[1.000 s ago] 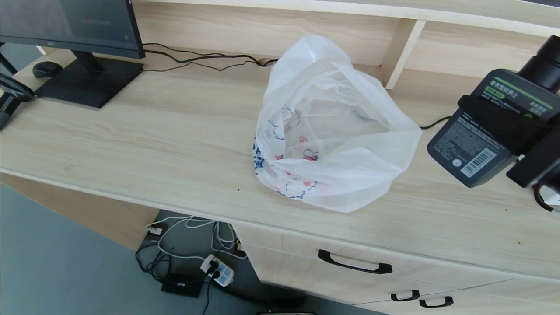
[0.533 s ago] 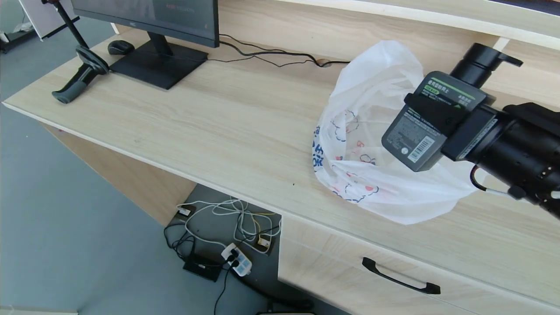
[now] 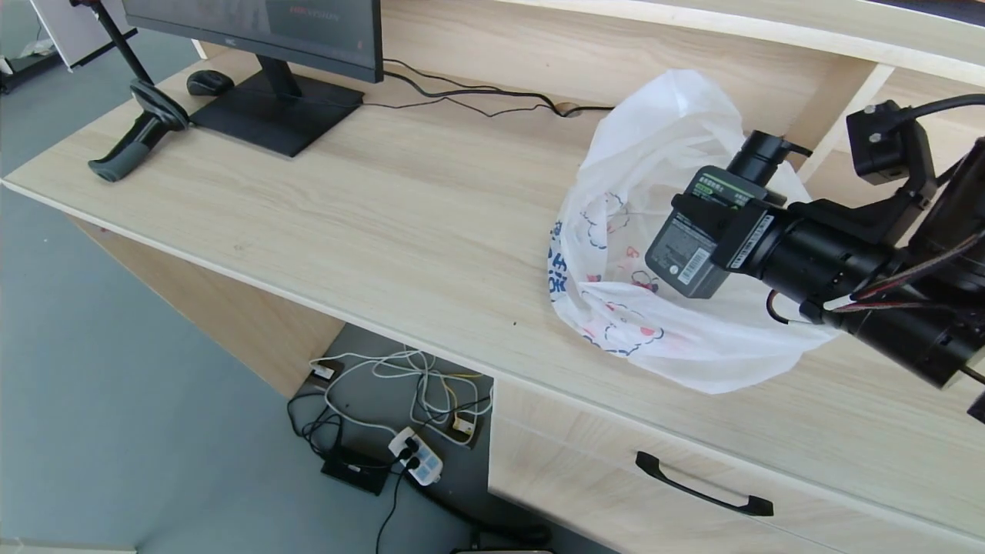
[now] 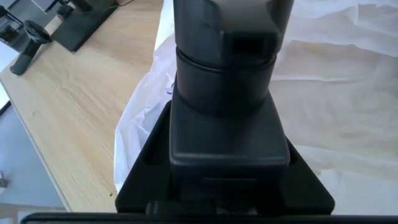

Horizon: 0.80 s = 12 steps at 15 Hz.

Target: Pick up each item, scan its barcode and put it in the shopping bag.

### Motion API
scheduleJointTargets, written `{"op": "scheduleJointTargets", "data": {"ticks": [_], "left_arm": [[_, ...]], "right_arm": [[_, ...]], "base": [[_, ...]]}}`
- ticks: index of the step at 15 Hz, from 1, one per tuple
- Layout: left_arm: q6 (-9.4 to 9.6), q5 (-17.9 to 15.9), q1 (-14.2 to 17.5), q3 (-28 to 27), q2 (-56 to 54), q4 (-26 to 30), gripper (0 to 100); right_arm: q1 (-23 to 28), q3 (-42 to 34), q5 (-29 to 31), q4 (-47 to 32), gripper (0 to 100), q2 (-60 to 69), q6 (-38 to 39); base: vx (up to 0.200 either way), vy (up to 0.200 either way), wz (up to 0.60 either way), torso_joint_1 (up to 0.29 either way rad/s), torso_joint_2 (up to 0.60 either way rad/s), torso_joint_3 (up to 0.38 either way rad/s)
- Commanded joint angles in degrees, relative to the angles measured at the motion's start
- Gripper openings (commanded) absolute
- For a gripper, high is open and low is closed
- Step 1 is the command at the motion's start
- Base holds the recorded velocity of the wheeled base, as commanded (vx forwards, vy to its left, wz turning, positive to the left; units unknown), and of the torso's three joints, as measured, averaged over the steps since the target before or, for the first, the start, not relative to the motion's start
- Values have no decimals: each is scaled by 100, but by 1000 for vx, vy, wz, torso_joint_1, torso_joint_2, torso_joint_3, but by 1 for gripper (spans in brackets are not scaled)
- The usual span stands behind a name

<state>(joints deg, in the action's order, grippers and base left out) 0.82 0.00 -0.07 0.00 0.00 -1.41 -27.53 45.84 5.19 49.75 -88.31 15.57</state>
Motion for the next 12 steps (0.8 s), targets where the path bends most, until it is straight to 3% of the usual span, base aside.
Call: {"op": "scheduleJointTargets", "data": {"ticks": [1, 12], "left_arm": [[15, 0, -1, 0, 9, -8, 100], [-3, 0, -1, 0, 9, -17, 100]], "right_arm": [[46, 13, -10, 70, 0, -257, 69], [160, 347, 61, 378, 0, -881, 1106]], "base": [[0, 0, 0, 0, 0, 0], [0, 0, 0, 0, 0, 0]]}}
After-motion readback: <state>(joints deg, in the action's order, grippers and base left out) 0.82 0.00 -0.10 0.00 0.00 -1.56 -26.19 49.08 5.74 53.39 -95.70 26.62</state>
